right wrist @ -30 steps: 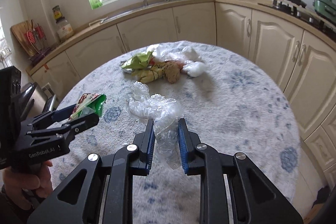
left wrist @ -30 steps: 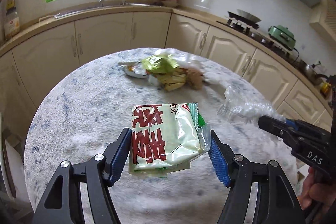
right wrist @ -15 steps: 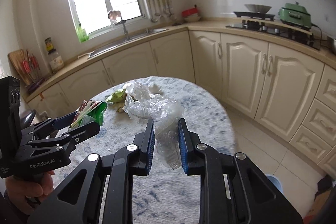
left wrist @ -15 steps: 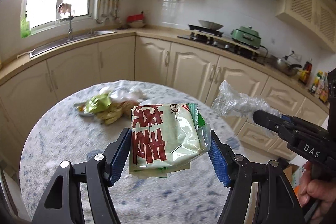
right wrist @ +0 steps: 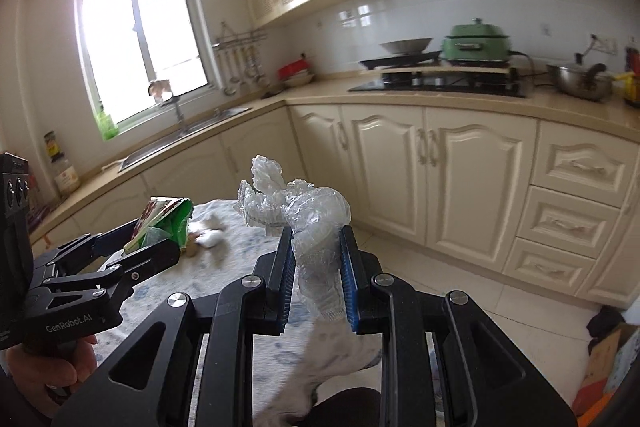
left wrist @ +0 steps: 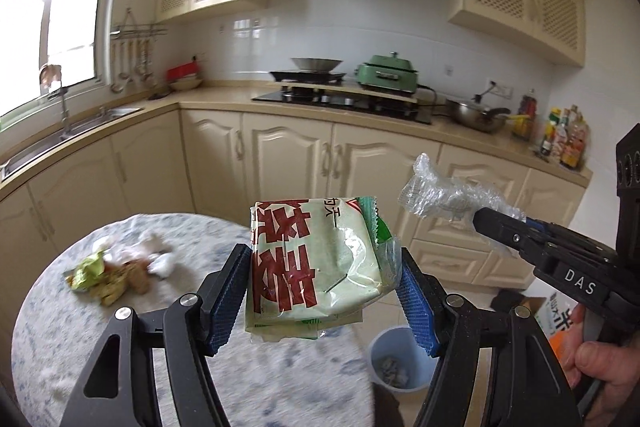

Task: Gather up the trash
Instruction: 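Carry the snack packet and clear plastic bag to the blue bucket, then open both tools over the blue bucket to drop the items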

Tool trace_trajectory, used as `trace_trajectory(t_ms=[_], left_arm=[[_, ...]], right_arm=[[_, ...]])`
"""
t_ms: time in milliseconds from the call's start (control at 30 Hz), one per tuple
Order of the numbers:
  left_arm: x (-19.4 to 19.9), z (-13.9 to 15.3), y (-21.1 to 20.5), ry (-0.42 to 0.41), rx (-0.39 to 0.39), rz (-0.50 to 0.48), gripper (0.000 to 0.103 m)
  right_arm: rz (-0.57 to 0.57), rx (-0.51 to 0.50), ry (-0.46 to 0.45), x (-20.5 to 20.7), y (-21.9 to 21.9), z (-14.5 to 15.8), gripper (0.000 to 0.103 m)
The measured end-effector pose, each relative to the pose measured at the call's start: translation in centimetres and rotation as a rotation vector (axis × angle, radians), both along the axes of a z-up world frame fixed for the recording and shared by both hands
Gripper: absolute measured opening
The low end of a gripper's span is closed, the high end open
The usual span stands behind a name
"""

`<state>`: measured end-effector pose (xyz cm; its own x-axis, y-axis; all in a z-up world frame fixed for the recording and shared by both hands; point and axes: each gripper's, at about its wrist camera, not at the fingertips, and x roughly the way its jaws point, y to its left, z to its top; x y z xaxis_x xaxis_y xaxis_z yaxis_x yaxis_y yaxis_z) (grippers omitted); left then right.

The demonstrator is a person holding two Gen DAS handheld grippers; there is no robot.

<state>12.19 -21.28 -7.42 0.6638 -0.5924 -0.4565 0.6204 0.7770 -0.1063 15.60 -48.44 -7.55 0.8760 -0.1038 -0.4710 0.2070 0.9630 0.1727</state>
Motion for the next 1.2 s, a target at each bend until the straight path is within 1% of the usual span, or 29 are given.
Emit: trace_trajectory(t_ms=[167, 333, 500, 567, 700, 733, 800, 867, 933, 1033, 1100, 1133, 1200], left_arm=[[0.6, -0.3, -5.0, 0.02, 0.011, -0.083, 0.066], [2.3, -1.5, -11.0, 0.061, 0.061, -0.156, 0.066], [4.1, -5.3, -17.7, 0.155, 0.142, -0.237, 0.066], [5.1, -6.9, -20.7, 0.196, 0.175, -0.261, 0.066], [7.0, -10.3, -25.3, 0.267, 0.242, -0.294, 0.066], [7.4, -11.0, -26.5, 0.295, 0.28, -0.303, 0.066], [8.7, -12.4, -29.3, 0.327, 0.314, -0.305, 0.066], [10.1, -13.9, -31.2, 0.359, 0.34, -0.305, 0.066], [11.5, -15.2, -32.7, 0.374, 0.366, -0.302, 0.066], [12.9, -17.2, -36.3, 0.391, 0.4, -0.31, 0.067], [14.1, -18.8, -39.4, 0.416, 0.424, -0.32, 0.069], [14.5, -19.6, -40.2, 0.432, 0.439, -0.322, 0.069], [15.8, -21.5, -42.5, 0.454, 0.489, -0.298, 0.078]], right_arm=[[-0.1, 0.019, 0.002, -2.4, -4.7, -0.6, 0.021], [-0.219, 0.051, 0.04, -4.8, -9.9, -3.1, 0.021], [-0.329, 0.103, 0.113, -6.6, -15.3, -7.4, 0.021], [-0.352, 0.13, 0.14, -6.7, -17.0, -9.2, 0.021], [-0.387, 0.179, 0.204, -6.4, -20.5, -13.1, 0.021], [-0.393, 0.191, 0.218, -6.3, -21.2, -14.1, 0.021], [-0.406, 0.213, 0.25, -5.9, -22.6, -16.1, 0.021], [-0.412, 0.237, 0.269, -5.6, -23.5, -17.7, 0.021], [-0.422, 0.26, 0.297, -5.2, -24.7, -19.6, 0.021], [-0.428, 0.301, 0.321, -4.6, -25.8, -22.0, 0.021], [-0.432, 0.328, 0.335, -4.2, -26.6, -23.6, 0.021], [-0.434, 0.342, 0.342, -4.0, -26.9, -24.3, 0.024], [-0.439, 0.372, 0.368, -3.5, -27.6, -26.1, 0.024]])
